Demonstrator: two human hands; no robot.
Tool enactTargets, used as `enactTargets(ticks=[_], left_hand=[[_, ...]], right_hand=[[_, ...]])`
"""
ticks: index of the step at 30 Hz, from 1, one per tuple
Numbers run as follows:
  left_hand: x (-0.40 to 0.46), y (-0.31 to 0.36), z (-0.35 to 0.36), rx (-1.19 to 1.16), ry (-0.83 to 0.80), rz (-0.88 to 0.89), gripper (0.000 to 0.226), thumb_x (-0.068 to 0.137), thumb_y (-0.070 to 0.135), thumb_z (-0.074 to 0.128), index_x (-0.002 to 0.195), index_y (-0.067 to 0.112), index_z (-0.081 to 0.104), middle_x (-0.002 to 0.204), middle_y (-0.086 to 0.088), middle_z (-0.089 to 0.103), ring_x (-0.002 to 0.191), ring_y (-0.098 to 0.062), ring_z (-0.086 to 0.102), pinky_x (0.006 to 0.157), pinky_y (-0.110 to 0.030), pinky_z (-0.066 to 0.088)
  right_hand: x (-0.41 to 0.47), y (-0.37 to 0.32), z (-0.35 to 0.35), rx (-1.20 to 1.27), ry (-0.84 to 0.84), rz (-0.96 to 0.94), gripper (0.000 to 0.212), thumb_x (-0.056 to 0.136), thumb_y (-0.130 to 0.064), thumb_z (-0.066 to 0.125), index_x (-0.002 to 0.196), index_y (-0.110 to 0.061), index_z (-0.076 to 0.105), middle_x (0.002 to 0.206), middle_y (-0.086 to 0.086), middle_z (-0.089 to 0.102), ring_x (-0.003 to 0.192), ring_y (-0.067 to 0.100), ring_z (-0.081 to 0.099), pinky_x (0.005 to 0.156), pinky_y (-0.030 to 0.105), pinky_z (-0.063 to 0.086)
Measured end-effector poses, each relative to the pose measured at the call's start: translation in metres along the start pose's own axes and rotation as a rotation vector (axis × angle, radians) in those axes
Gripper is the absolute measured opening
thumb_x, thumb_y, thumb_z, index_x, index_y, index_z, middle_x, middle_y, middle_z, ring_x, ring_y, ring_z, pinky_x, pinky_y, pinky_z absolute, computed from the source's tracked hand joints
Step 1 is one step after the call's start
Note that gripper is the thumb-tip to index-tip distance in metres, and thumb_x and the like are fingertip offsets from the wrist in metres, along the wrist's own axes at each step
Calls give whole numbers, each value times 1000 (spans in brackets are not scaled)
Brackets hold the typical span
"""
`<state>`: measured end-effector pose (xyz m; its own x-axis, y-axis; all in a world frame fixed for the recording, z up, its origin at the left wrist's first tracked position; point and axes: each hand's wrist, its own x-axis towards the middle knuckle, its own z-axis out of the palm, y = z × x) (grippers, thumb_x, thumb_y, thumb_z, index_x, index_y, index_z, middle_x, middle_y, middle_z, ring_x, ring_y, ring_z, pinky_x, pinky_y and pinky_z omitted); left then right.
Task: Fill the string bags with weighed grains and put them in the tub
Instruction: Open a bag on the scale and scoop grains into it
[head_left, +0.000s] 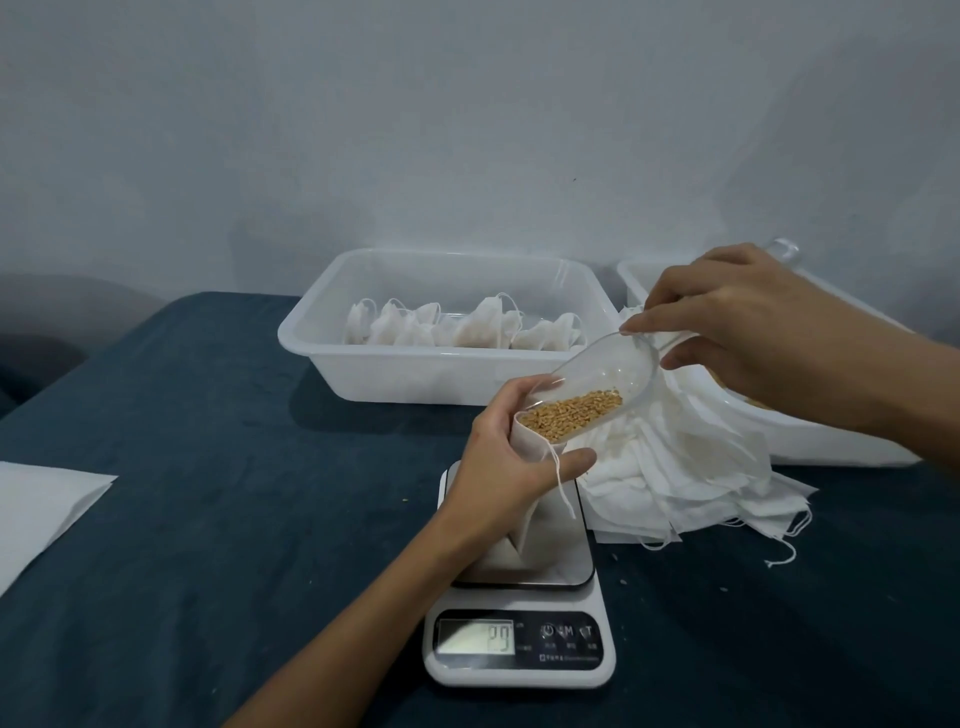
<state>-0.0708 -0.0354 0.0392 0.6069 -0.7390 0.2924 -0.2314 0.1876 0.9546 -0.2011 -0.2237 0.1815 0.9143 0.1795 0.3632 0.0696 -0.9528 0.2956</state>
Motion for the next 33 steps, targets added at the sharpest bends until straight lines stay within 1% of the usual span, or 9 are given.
enactTargets(ticks=[5, 7, 13, 15, 18, 21, 25, 28, 33], left_hand=[[0, -1, -1, 5, 14, 3, 67, 75, 13, 93, 131, 32, 61, 114, 20, 69, 109, -1, 67, 86, -9, 48], [1, -2, -1, 7, 16, 3, 68, 74, 15, 94, 130, 35, 61, 117, 16, 69, 111, -2, 66, 88, -10, 48], [2, -3, -1, 16, 11, 11, 67, 73, 20, 94, 128, 36, 62, 114, 26, 67, 113, -2, 65, 89, -9, 48], [2, -4, -1, 20, 20, 18, 67, 71, 24, 94, 128, 38, 62, 114, 24, 67, 115, 0, 64, 90, -11, 48], [3, -5, -1, 7, 28, 14, 67, 69, 27, 93, 128, 39, 62, 112, 16, 68, 108, -2, 68, 88, -15, 50], [3, -5, -1, -9, 22, 17, 66, 71, 23, 92, 128, 35, 62, 105, 17, 69, 97, -6, 71, 81, -15, 52], [3, -4, -1, 9, 18, 28, 68, 70, 26, 91, 130, 34, 60, 105, 13, 71, 90, -7, 71, 84, -21, 55], [3, -5, -1, 14, 16, 26, 70, 70, 28, 91, 132, 34, 59, 109, 10, 71, 93, -8, 71, 88, -27, 56], [2, -5, -2, 40, 22, 18, 66, 72, 26, 92, 128, 38, 60, 105, 17, 70, 100, -14, 69, 86, -15, 49]], right_hand=[[1, 1, 3, -27, 28, -13, 43, 73, -5, 87, 112, -20, 76, 97, 1, 68, 90, 31, 64, 96, 41, 38], [1, 1, 3, -35, 28, -14, 43, 73, -6, 87, 113, -20, 76, 97, 1, 67, 90, 30, 65, 98, 44, 40], [1, 0, 4, -70, 38, -14, 44, 73, -5, 87, 113, -21, 76, 98, 0, 67, 89, 26, 66, 102, 49, 41], [1, 0, 4, -83, 44, -12, 46, 72, -3, 87, 113, -21, 75, 98, 0, 67, 88, 26, 66, 104, 50, 40], [2, -1, 3, -99, 55, -11, 48, 70, 1, 87, 112, -20, 76, 97, 0, 66, 89, 25, 66, 106, 52, 39], [2, -3, 2, -107, 67, -23, 45, 71, 1, 87, 110, -19, 77, 95, 2, 66, 88, 27, 67, 107, 55, 38], [2, -7, 0, -141, 105, -56, 45, 70, 4, 86, 108, -18, 78, 93, 4, 67, 87, 29, 68, 111, 59, 35], [4, -9, 0, -187, 154, -93, 43, 72, 2, 85, 109, -19, 78, 95, 4, 68, 92, 30, 67, 113, 61, 31], [5, -11, 0, -213, 227, -140, 35, 79, -2, 81, 109, -19, 78, 99, 4, 68, 95, 31, 65, 115, 60, 28]])
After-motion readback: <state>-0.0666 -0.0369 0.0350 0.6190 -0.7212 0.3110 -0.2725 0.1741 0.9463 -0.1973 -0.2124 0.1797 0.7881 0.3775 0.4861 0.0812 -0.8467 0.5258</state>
